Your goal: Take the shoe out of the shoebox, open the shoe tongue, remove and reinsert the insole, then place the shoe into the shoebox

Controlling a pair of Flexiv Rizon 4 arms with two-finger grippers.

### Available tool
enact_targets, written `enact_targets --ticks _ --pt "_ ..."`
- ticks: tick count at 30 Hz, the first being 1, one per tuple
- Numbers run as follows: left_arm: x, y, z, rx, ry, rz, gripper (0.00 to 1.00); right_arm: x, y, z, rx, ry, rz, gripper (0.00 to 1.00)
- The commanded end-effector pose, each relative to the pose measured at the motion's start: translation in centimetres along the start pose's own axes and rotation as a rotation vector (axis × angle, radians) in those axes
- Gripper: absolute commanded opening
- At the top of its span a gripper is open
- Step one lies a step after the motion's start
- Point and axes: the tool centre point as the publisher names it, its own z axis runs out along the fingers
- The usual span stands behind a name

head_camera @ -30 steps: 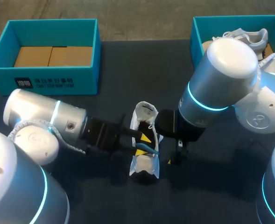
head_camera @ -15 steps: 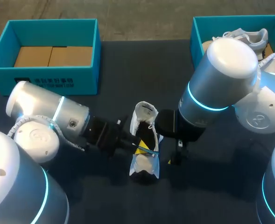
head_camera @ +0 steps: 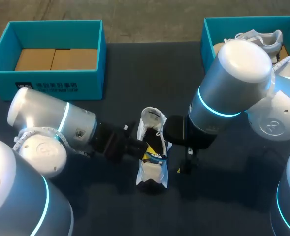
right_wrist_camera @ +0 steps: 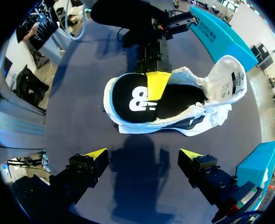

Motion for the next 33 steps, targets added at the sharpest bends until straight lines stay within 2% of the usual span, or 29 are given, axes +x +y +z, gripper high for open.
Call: enact_targets --ticks 1,5,6,7,8,11,13,20,24,26,28,33 --pt "0.3 -0.2 0.3 -0.034 -0.009 0.016 0.0 0.1 0.0 0.1 0.001 -0.003 0.0 1.0" --pt "0.2 -0.4 0.2 -0.008 -0.014 -0.002 0.0 0.1 0.0 0.1 0.001 -0.003 0.0 1.0" --pt "0.1 -0.5 0.1 0.01 -0.021 -0.018 0.06 0.1 0.0 0.1 0.001 -0.003 0.0 1.0" --pt "0.1 -0.5 0.0 0.03 -0.025 -0.035 0.24 0.1 0.0 0.1 0.001 -0.003 0.0 1.0" --pt "0.0 -0.6 0.0 0.041 -0.028 -0.045 0.3 0.1 0.0 0.1 0.001 -0.003 0.0 1.0" --pt "-0.2 -1.0 -0.4 0.087 -0.049 -0.09 0.4 0.1 0.0 0.1 0.001 -0.003 0.0 1.0" --pt "-0.4 -1.2 -0.6 0.12 -0.064 -0.121 0.42 0.1 0.0 0.1 0.001 -0.003 0.0 1.0" --pt "-0.9 -2.4 -1.0 0.203 -0.079 -0.189 0.35 0.1 0.0 0.1 0.001 -0.003 0.0 1.0" --pt "-1.1 -2.9 -0.9 0.213 -0.067 -0.191 0.32 0.1 0.0 0.1 0.001 -0.003 0.0 1.0" --pt "-1.2 -3.1 -0.8 0.216 -0.061 -0.183 0.25 0.1 0.0 0.1 0.001 -0.003 0.0 1.0" --pt "-1.2 -3.3 -0.7 0.219 -0.05 -0.171 0.0 0.1 0.0 0.1 0.001 -0.003 0.0 1.0" --pt "-0.7 -3.2 -0.4 0.192 -0.019 -0.103 0.0 0.1 0.0 0.1 0.001 -0.003 0.0 1.0"
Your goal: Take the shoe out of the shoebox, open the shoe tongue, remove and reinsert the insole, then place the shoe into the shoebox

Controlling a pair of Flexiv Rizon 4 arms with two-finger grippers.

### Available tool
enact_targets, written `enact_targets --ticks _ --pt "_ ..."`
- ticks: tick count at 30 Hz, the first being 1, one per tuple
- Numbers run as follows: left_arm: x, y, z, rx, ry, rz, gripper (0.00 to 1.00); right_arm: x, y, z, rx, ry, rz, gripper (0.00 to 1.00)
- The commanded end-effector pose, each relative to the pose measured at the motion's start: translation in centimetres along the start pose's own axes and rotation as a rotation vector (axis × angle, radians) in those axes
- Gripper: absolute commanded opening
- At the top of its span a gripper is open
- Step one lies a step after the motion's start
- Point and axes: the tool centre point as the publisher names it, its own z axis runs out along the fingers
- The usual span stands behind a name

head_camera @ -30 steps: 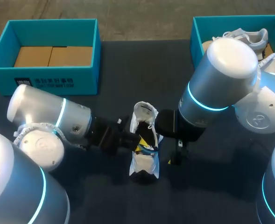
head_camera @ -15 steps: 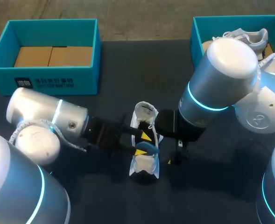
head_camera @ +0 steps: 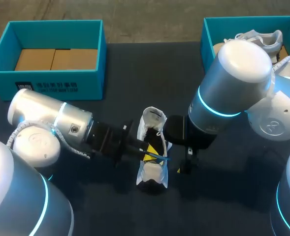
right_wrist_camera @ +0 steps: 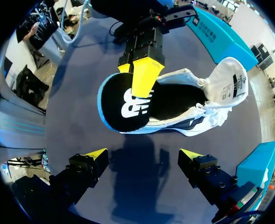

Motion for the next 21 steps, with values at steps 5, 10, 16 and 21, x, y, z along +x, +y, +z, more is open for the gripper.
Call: enact_targets --ticks 5,10,16,21 --pt "0.7 1.2 0.1 -0.053 0.053 0.089 0.0 0.1 0.0 0.1 0.001 -0.002 0.0 1.0" --pt "1.0 2.3 0.1 -0.128 0.072 0.138 0.0 0.1 0.0 0.1 0.001 -0.002 0.0 1.0" --pt "0.6 2.9 0.2 -0.183 0.056 0.167 0.0 0.1 0.0 0.1 0.001 -0.002 0.0 1.0" --pt "0.6 2.5 0.3 -0.145 0.057 0.134 0.0 0.1 0.0 0.1 0.001 -0.002 0.0 1.0"
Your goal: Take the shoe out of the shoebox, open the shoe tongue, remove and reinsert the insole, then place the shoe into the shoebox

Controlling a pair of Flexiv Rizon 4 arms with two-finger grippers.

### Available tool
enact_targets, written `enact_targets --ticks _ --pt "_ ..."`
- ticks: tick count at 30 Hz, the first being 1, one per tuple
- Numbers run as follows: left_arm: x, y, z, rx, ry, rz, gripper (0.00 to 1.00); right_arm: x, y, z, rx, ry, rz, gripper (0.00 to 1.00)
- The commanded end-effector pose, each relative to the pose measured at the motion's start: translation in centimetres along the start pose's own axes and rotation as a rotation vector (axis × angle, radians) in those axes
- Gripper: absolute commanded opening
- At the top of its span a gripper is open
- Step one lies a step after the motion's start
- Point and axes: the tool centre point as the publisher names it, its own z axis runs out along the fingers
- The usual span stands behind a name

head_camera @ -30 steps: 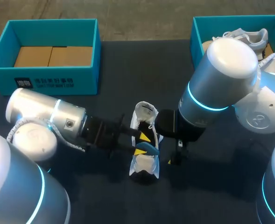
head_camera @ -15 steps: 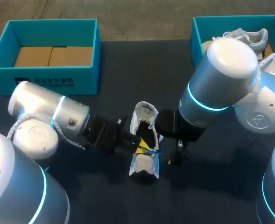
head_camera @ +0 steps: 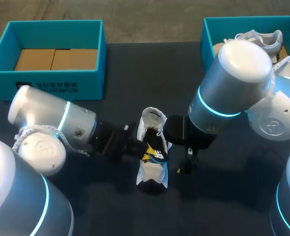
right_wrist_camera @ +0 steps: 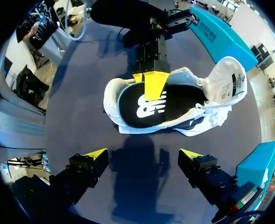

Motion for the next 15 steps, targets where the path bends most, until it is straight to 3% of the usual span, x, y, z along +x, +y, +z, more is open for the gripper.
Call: enact_targets --ticks 1,2,5,9,15 --pt "-0.1 -0.4 0.0 0.039 -0.003 -0.035 0.0 0.1 0.0 0.1 0.001 -0.002 0.0 1.0" --pt "-0.2 -0.5 -0.1 0.039 -0.004 -0.035 0.2 0.1 0.0 0.1 0.001 -0.002 0.0 1.0" --pt "-0.4 -1.0 -0.6 0.062 -0.01 -0.058 0.45 0.1 0.0 0.1 0.001 -0.002 0.0 1.0" --pt "-0.8 -1.6 -1.2 0.08 -0.028 -0.094 0.46 0.1 0.0 0.1 0.001 -0.002 0.0 1.0" --pt "-1.2 -2.4 -1.9 0.12 -0.037 -0.158 0.39 0.1 0.0 0.1 0.001 -0.002 0.0 1.0"
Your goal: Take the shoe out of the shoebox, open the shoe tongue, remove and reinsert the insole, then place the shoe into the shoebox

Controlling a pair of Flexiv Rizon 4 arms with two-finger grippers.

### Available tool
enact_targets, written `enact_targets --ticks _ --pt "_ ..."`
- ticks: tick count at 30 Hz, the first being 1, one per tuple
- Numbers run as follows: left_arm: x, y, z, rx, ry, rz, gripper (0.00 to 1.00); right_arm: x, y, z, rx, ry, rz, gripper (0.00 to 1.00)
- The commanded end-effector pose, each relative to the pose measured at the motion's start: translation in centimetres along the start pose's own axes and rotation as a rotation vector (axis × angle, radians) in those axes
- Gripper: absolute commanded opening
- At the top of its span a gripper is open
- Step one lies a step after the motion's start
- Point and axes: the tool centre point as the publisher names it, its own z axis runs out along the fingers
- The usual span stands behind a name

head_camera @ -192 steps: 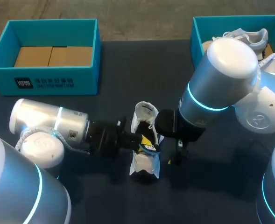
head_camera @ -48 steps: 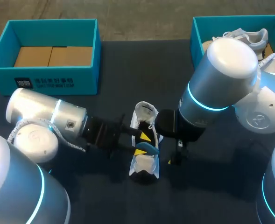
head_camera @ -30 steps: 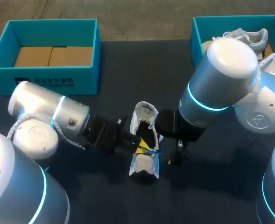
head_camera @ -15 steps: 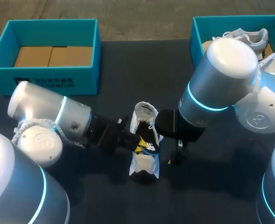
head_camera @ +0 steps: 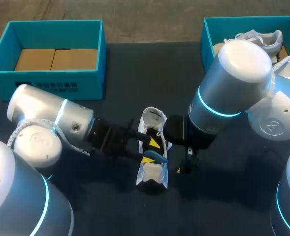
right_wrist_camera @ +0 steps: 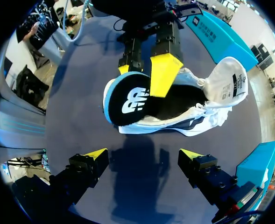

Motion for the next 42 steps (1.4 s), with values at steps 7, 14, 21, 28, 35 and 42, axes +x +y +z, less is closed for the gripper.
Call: enact_targets --ticks 7,14,21,28,35,42 --pt "0.3 -0.8 -0.6 -0.022 0.034 -0.028 0.4 0.1 0.0 0.1 0.001 -0.002 0.0 1.0" --pt "0.3 0.1 -0.5 -0.077 0.074 -0.053 0.4 0.1 0.0 0.1 0.001 -0.002 0.0 1.0" --pt "0.3 1.6 -0.4 -0.109 0.098 -0.1 0.37 0.1 0.0 0.1 0.001 -0.002 0.0 1.0" --pt "1.3 2.4 0.3 -0.127 0.192 -0.088 0.0 0.1 0.0 0.1 0.001 -0.002 0.0 1.0" --pt "1.2 3.7 0.3 -0.248 0.17 0.04 0.0 0.1 0.0 0.1 0.001 -0.002 0.0 1.0" --pt "1.6 4.1 0.4 -0.308 0.176 0.106 0.0 0.1 0.0 0.1 0.001 -0.002 0.0 1.0"
